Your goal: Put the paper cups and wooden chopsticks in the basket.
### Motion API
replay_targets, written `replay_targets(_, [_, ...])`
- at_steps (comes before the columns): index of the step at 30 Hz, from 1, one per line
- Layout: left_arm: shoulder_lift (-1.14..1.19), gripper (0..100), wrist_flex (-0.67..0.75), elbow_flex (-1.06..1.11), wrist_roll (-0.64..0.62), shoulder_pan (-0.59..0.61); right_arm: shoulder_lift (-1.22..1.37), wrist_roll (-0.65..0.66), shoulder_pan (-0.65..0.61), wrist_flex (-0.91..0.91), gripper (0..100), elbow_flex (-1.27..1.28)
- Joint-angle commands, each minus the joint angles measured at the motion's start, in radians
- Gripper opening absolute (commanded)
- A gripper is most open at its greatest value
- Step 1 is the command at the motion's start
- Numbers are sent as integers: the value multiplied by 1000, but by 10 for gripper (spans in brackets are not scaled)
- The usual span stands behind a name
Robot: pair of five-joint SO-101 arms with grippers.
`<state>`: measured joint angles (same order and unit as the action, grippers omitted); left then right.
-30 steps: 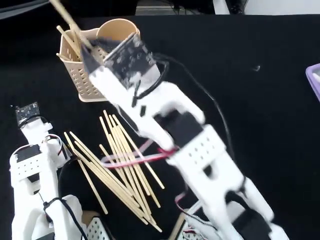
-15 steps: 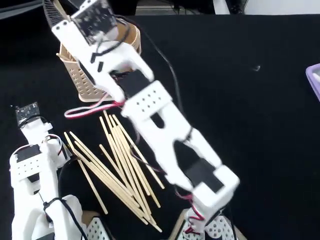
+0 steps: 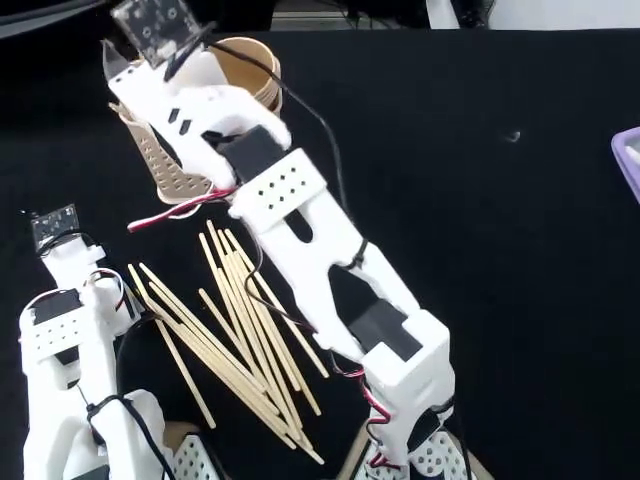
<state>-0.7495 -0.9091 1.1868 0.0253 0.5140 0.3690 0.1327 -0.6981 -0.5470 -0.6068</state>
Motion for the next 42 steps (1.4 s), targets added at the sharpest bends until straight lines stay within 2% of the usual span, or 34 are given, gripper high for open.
replay_targets(1, [-23, 173, 12, -7, -9, -12, -21, -29, -2, -198, 181, -262])
replay_targets(4, [-23, 173, 12, -7, -9, -12, -21, -29, -8, -428, 181, -466])
replay_targets(9, [-23, 173, 12, -7, -9, -12, -10, -21, -28, -1057, 183, -792])
replay_targets(11, [-23, 173, 12, -7, -9, -12, 4, -21, -25, -1231, 181, -842])
replay_targets(16, [-23, 173, 11, -7, -9, -7, -12, -21, 48, -1221, 180, -645])
replay_targets(21, [-23, 173, 11, 4, -5, -2, -147, 75, -3, -1220, 184, -295])
replay_targets(26, [-23, 173, 12, 1, -5, -10, -340, 94, -29, -1174, 184, 113])
replay_targets(29, [-23, 173, 12, 1, -5, -10, -456, 94, -28, -1033, 184, 429])
replay_targets(36, [-23, 173, 12, 2, -5, -10, -665, 92, -26, -483, 184, 1170])
replay_targets(38, [-23, 173, 12, 2, -5, -10, -677, 92, -26, -365, 184, 1296])
replay_targets(42, [-23, 173, 12, 1, -8, -12, -604, 92, -26, -279, 184, 1368])
